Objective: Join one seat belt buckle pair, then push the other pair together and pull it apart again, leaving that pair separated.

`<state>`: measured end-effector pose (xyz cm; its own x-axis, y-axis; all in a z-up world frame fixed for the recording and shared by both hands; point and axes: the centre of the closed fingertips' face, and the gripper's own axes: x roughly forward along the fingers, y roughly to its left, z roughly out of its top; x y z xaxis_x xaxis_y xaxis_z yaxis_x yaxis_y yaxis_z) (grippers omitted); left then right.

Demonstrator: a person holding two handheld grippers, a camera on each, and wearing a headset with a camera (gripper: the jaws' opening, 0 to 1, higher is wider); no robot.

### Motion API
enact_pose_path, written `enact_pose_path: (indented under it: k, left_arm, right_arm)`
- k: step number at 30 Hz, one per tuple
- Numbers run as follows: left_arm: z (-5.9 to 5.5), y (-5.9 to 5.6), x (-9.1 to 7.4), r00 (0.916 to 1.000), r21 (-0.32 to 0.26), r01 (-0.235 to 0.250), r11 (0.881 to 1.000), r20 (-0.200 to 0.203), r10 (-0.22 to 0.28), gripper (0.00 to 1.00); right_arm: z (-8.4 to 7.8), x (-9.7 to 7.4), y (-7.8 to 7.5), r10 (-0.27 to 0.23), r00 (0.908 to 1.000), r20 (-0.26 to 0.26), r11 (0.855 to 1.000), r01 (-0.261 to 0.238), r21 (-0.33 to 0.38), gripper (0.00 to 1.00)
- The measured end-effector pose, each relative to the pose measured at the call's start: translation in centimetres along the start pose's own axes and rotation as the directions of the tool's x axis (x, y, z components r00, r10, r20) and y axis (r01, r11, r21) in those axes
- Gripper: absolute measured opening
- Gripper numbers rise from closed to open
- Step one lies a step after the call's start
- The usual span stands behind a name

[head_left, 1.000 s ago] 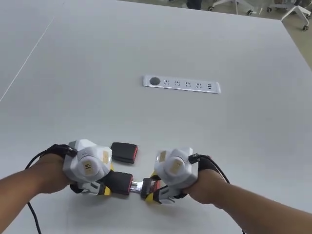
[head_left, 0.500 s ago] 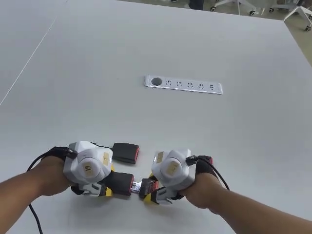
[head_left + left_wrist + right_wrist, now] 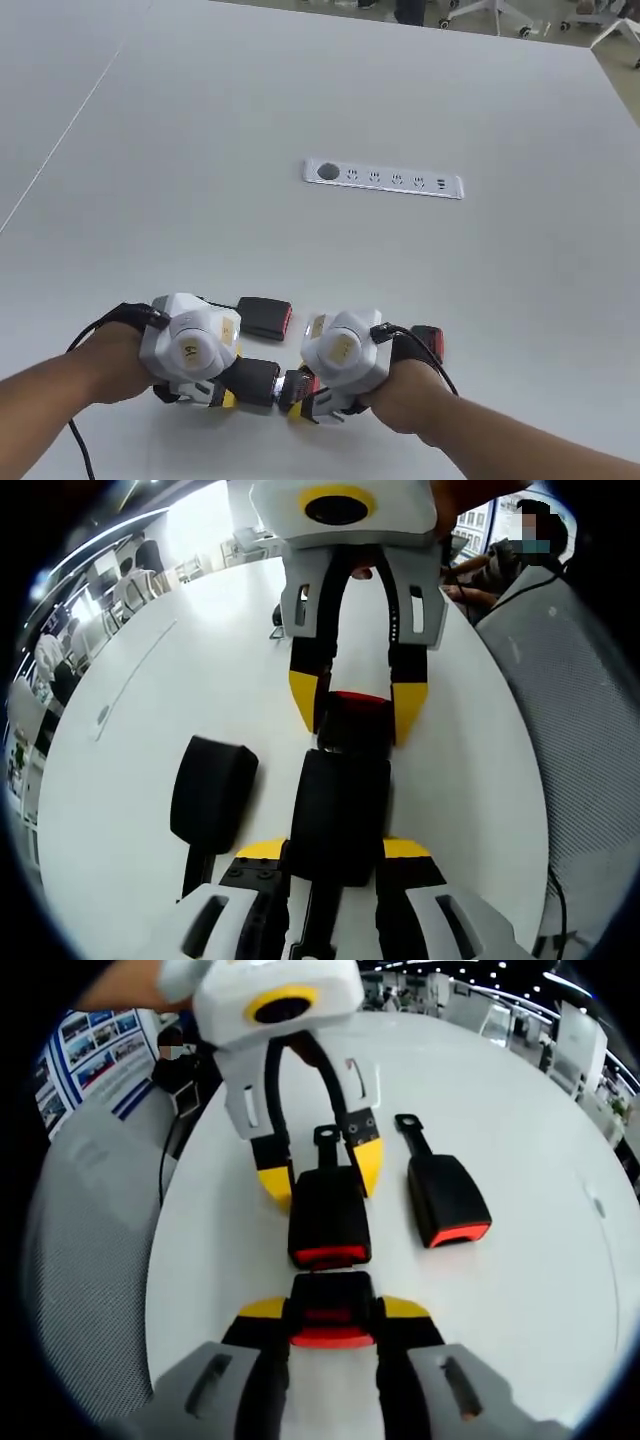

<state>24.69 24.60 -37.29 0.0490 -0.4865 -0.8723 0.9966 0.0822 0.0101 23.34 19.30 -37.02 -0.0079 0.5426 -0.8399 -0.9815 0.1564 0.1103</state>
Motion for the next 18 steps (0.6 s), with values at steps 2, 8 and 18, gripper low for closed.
enact_pose_path:
  k: [2, 8, 18]
  left_arm:
    - [0.06, -0.10, -0.14, 1.0000, 0.004, 0.003, 1.000, 0.003, -0.003, 0.33]
    - [0.15, -0.29, -0.38, 1.0000, 0.003, 0.004, 1.000, 0.008, -0.004, 0.33]
    - [-0.06, -0.20, -0.47, 0.9995, -0.004, 0.002, 1.000, 0.031, -0.002, 0.34]
  right_arm:
    - [0.49, 0.59, -0.13, 0.006, 0.9999, -0.008, 1.000, -0.006, -0.029, 0.31]
    - [0.23, 0.15, 0.00, 0.008, 1.0000, -0.006, 1.000, -0.008, -0.025, 0.31]
    - [-0.22, -0.40, 0.34, 0.002, 0.9991, 0.041, 0.999, -0.001, -0.034, 0.32]
